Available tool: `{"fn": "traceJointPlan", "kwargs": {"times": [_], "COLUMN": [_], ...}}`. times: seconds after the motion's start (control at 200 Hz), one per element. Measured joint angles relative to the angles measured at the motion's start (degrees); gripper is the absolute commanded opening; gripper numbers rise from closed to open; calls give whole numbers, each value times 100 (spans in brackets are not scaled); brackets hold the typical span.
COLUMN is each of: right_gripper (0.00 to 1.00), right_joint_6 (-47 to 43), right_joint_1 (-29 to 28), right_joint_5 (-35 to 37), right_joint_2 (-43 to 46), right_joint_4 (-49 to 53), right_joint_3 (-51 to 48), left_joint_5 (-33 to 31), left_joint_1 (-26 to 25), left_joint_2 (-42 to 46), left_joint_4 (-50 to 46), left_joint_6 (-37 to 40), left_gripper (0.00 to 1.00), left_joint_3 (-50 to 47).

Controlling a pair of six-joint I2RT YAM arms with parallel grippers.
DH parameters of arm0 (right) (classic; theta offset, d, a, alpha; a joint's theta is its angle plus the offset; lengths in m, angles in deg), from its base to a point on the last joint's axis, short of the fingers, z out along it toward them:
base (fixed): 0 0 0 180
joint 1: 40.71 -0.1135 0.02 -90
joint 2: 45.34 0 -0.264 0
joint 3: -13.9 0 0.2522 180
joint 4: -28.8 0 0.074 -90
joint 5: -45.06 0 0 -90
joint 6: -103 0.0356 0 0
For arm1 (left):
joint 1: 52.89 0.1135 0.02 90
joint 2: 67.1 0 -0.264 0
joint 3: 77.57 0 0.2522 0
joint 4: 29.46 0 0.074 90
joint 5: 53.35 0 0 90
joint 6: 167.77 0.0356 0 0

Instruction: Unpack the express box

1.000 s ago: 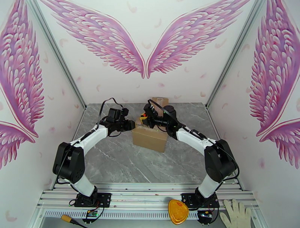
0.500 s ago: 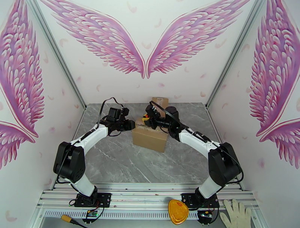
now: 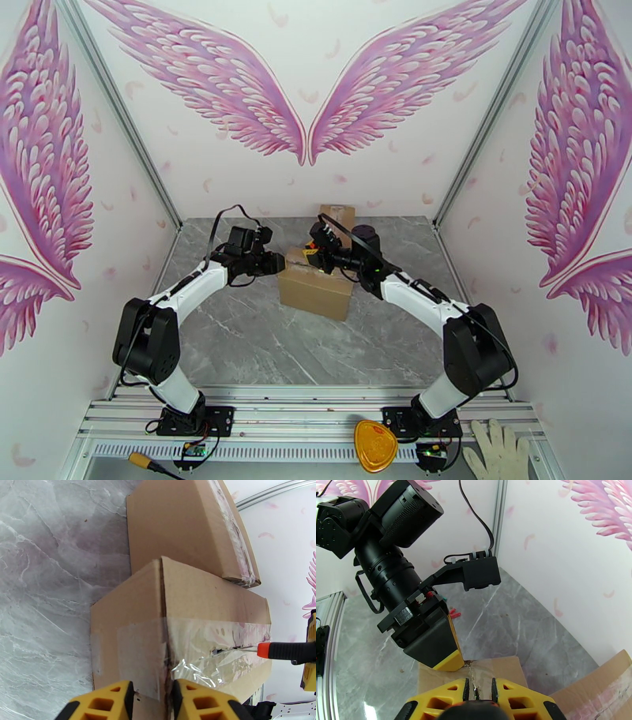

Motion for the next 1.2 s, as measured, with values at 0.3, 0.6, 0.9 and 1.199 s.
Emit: {"fn": "traceJointPlan", "kwargs": {"times": [0.3, 0.6, 0.9, 1.199], "right_gripper": [0, 0, 0, 0], "right_joint_6": [-85, -109, -188, -280], "right_joint_1": [50, 92, 136, 162], "right_joint_5": [46, 76, 85, 90], "right_joint_2": [188, 295, 363, 459], "right_joint_4": [46, 68, 157, 319], "right_joint_3": [-142, -234, -289, -289], "left_joint_5": [22, 31, 68, 74], "left_joint_1": [0, 0, 0, 0], "left_joint_2": [-44, -63, -87, -94], "left_joint_4": [-33, -48, -39, -46], "left_joint_6": [20, 46, 59, 66], "left_gripper": [32, 31, 30, 29], "left_joint_3": [59, 79, 101, 111]}}
